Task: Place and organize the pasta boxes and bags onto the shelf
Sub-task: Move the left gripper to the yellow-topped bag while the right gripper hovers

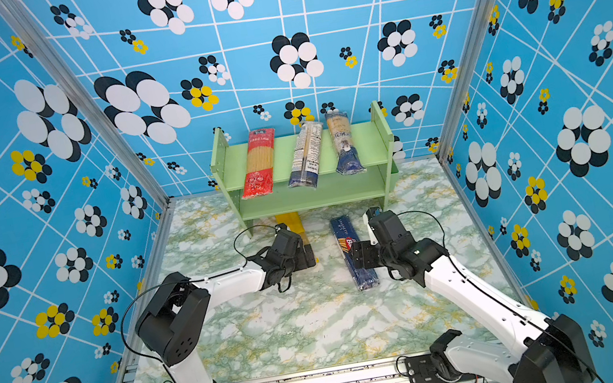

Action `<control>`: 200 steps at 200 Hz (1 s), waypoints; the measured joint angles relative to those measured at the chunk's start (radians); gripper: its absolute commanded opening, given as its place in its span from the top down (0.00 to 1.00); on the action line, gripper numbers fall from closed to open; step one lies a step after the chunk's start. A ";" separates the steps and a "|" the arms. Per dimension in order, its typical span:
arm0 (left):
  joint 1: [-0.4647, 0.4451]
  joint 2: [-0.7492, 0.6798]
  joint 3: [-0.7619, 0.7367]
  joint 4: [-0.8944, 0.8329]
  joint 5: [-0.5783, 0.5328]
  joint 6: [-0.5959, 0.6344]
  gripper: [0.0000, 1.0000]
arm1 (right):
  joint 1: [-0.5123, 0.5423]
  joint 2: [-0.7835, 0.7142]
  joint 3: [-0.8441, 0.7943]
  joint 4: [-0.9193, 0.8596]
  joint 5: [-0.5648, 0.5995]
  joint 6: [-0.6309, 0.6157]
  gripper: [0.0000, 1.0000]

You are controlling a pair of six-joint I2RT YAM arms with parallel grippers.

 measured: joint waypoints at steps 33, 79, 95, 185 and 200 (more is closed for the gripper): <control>-0.004 0.061 0.058 -0.018 -0.003 -0.011 0.01 | 0.000 0.000 -0.010 0.001 0.003 0.000 0.17; -0.006 0.087 0.076 -0.042 -0.012 -0.014 0.01 | 0.000 -0.002 -0.023 -0.003 0.015 -0.001 0.17; -0.006 0.094 0.085 -0.049 -0.019 -0.014 0.01 | 0.000 -0.002 -0.024 -0.003 0.017 -0.001 0.17; -0.003 0.112 0.103 -0.078 -0.061 0.023 0.19 | 0.000 0.007 -0.024 -0.003 0.018 -0.005 0.17; 0.003 0.105 0.089 -0.071 -0.059 0.037 0.25 | 0.000 0.011 -0.024 -0.003 0.018 -0.005 0.17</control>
